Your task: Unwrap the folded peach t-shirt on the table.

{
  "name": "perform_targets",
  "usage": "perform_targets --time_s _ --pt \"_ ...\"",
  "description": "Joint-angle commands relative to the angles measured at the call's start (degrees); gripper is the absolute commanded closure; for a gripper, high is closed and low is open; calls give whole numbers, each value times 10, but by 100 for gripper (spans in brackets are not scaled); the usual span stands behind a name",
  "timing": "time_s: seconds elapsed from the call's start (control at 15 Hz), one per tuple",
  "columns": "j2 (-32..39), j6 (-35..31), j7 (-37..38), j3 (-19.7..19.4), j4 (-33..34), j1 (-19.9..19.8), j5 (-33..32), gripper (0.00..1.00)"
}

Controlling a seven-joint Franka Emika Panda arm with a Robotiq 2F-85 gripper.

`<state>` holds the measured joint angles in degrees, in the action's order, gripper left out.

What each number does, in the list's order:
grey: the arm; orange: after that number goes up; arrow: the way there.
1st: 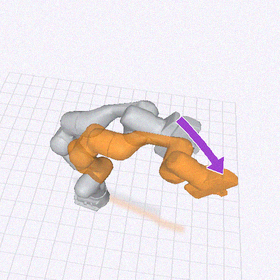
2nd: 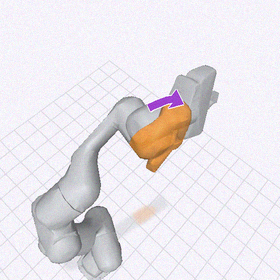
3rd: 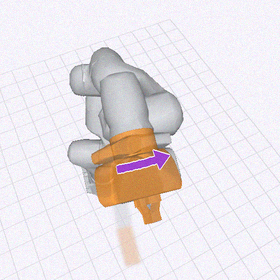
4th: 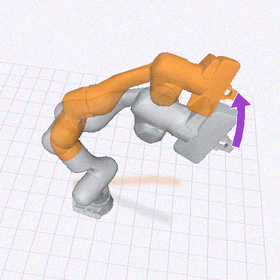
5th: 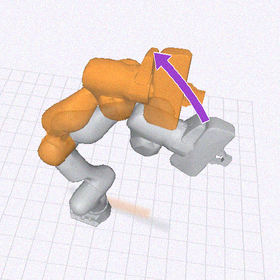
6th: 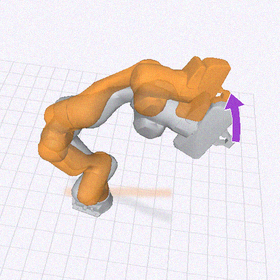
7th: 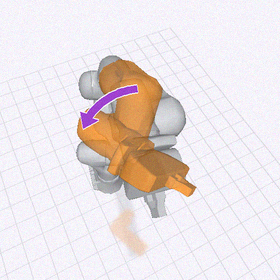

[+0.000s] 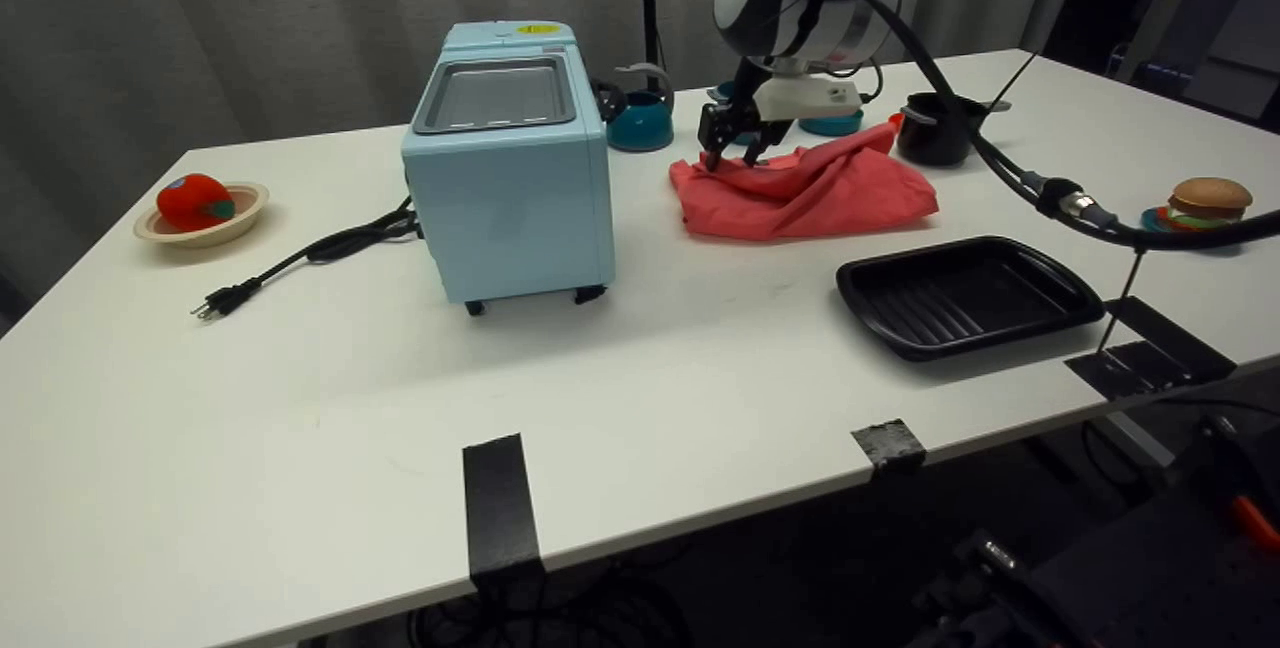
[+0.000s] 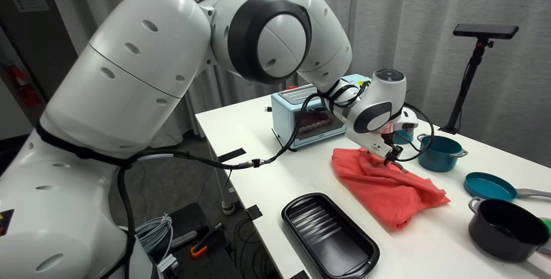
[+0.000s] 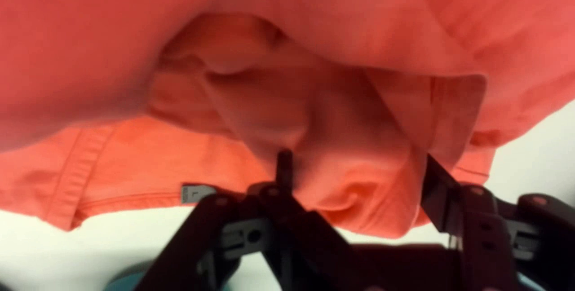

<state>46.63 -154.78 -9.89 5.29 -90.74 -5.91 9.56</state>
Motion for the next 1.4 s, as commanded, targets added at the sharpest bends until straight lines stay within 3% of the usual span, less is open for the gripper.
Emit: perform_targets --time_s 0.0,0.33,0.67,0.73,1.13,1.33 --pt "38 39 -5 13 73 -17 -3 62" --pt "56 72 -11 16 121 -23 1 100" --pt "61 98 -20 31 152 -33 11 100" --pt "-29 56 -13 41 22 -27 22 100" --pt "-181 72 -63 112 -127 -58 84 100" --pt "-272 105 -102 128 -207 -66 133 100"
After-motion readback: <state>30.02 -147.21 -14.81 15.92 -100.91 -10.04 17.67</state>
